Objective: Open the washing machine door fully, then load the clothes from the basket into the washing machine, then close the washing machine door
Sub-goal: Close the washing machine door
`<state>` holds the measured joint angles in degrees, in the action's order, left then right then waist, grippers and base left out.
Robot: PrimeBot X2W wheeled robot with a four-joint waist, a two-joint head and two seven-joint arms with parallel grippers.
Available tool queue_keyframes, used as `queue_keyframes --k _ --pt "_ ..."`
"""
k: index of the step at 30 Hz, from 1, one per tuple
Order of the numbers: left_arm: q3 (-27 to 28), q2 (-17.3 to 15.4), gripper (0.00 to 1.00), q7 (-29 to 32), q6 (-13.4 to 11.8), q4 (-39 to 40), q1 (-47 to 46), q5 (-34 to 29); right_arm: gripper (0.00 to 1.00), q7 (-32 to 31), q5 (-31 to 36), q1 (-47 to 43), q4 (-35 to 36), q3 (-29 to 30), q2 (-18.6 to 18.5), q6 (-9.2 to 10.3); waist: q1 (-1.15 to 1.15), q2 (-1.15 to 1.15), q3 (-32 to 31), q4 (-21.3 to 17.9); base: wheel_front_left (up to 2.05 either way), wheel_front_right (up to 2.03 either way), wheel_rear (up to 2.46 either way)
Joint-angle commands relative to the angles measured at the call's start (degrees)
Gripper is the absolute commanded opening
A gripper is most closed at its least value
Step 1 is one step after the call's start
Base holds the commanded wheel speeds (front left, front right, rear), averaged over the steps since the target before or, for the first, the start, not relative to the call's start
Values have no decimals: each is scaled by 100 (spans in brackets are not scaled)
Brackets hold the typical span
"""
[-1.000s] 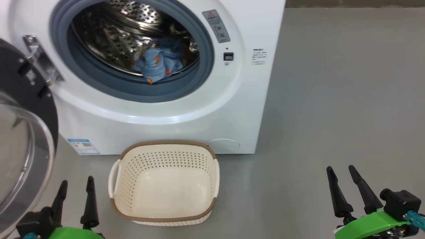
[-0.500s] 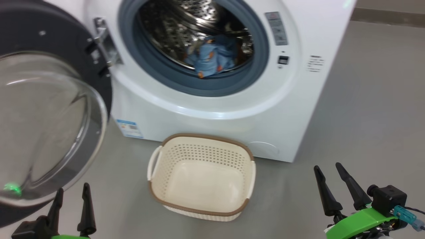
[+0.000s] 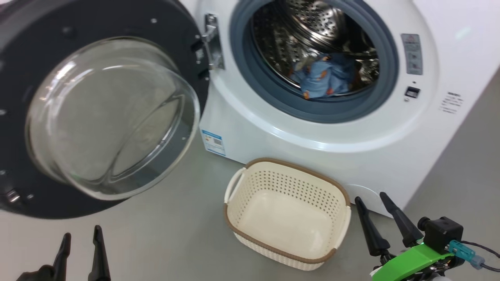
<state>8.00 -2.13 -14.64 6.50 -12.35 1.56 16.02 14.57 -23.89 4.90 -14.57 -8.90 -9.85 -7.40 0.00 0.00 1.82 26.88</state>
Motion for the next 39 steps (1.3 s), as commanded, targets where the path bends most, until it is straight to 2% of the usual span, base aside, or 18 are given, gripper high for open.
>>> queue_keyframes --k 1,13,21,22,23,24,26,32,36,39 --pt "199 -76 100 -36 -47 202 -4 58 100 43 -17 186 106 -190 -19 -9 0 0 -77 248 0 0 0" --pt "225 -76 100 -36 -172 410 142 185 100 43 -66 316 20 -354 -43 -9 0 0 -35 287 0 0 0" --pt "237 -75 100 -36 -137 473 127 385 100 43 -76 264 43 -328 -28 -9 0 0 -11 275 0 0 0" --pt "247 -75 82 -36 -122 494 115 424 100 43 -73 247 51 -314 -24 -9 0 0 -4 275 0 0 0" --pt "269 -75 43 -36 -106 521 100 474 100 43 -69 227 58 -300 -20 -9 0 0 6 274 0 0 0" --pt "269 -75 43 -36 -106 521 100 474 100 43 -69 227 58 -300 -20 -9 0 0 6 274 0 0 0" --pt "356 -75 0 -36 -68 579 50 592 100 43 -58 193 71 -274 -14 -9 0 0 26 273 0 0 0" --pt "795 -169 0 -36 60 990 -276 488 100 43 -20 96 134 -125 42 -9 0 0 110 255 0 0 0" --pt "1054 -548 0 -36 89 1266 -619 483 100 43 18 74 169 -67 52 -9 0 0 225 197 0 0 0" --pt "1178 -992 0 -36 95 1316 -962 661 100 43 36 97 180 -51 51 -9 0 0 314 131 0 0 0"
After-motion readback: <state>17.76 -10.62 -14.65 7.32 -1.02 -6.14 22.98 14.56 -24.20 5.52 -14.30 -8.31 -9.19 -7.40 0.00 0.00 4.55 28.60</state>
